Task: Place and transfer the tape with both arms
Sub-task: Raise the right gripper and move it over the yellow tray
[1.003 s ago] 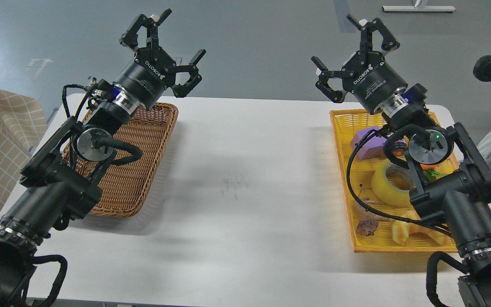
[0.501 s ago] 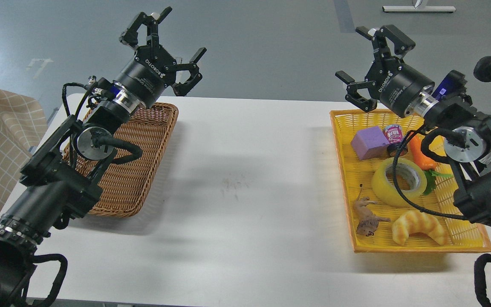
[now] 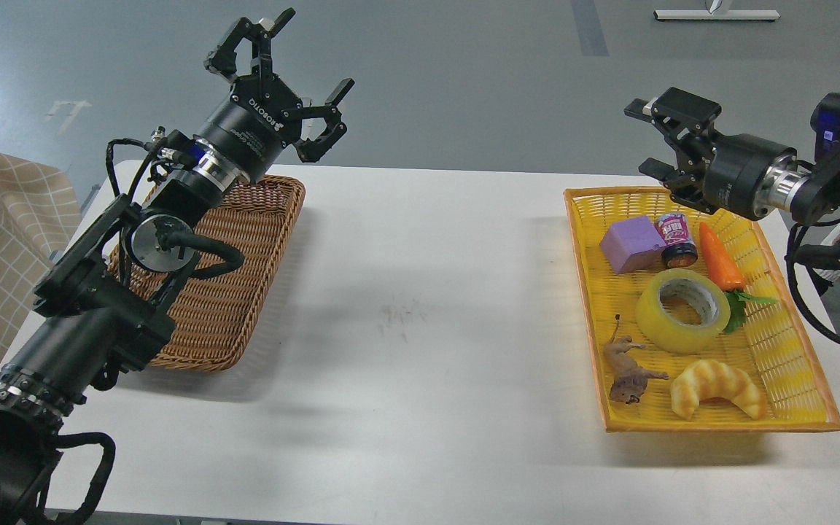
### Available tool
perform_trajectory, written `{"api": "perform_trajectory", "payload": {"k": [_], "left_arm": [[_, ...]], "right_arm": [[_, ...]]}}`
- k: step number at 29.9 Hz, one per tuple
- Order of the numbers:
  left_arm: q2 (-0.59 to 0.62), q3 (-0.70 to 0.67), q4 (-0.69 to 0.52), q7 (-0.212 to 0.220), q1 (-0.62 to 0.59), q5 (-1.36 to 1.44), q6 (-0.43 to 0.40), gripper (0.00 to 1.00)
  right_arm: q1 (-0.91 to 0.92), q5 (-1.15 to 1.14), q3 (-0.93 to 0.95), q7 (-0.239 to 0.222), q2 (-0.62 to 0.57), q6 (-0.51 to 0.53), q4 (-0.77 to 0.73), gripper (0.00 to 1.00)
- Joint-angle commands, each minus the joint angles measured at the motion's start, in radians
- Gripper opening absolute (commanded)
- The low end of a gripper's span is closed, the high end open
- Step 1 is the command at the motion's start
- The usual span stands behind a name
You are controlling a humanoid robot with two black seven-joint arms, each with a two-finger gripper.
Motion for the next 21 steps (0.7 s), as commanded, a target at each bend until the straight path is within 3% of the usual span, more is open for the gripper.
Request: {"api": "perform_trajectory", "payload": {"k": [1, 9, 21], "left_arm": [[-0.001, 0.0, -0.001, 0.0, 0.0, 0.0, 0.0, 0.98], [0.0, 0.0, -0.001, -0.002, 0.003, 0.0, 0.0, 0.98], [0.0, 0.0, -0.001, 0.0, 0.001, 0.0, 0.0, 0.98]], "right_arm": [[0.002, -0.016, -0.006, 0.0, -0.041, 0.0, 0.011, 1.0], [-0.009, -0.106, -0.009, 0.0, -0.141, 0.0, 0.099, 1.0], [-0.053, -0.359, -0.013, -0.032, -0.172, 0.0, 0.108, 1.0]]}}
